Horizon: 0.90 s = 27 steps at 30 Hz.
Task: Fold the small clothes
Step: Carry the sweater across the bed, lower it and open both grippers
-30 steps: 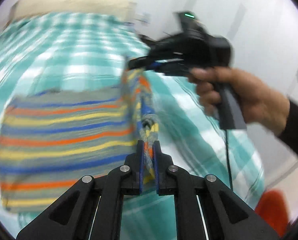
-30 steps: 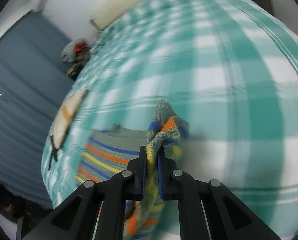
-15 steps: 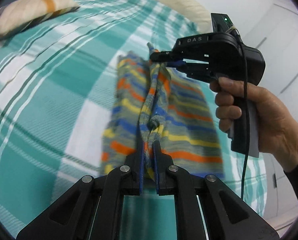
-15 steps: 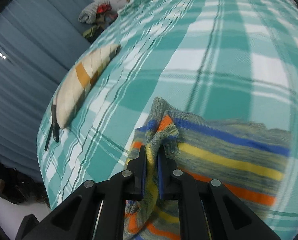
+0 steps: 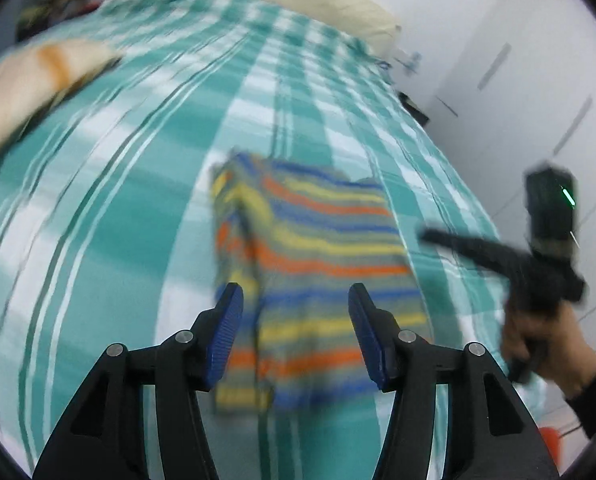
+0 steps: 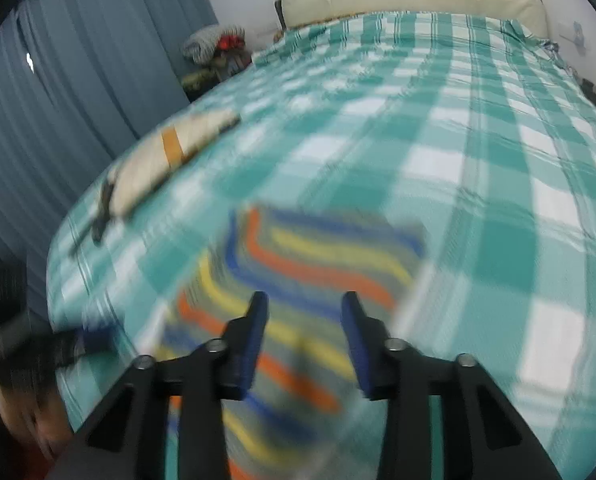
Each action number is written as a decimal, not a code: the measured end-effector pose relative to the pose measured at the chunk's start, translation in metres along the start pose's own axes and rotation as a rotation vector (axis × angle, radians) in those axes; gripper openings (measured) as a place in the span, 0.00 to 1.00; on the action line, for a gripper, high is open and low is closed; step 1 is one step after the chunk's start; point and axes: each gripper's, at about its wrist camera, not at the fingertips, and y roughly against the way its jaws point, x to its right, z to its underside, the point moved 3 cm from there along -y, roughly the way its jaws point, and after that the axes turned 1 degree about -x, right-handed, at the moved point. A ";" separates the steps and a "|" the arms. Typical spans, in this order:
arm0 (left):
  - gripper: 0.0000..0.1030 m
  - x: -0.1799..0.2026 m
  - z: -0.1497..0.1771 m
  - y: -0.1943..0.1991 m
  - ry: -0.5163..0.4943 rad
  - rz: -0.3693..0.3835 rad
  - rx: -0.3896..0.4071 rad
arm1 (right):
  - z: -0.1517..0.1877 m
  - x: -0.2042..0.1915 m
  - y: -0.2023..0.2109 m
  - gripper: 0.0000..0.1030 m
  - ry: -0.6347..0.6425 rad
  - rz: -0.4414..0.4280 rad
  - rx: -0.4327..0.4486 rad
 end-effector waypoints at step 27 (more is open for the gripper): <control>0.57 -0.012 -0.052 -0.077 -0.106 -0.177 -0.136 | -0.006 0.062 -0.062 0.30 -0.198 0.101 -0.084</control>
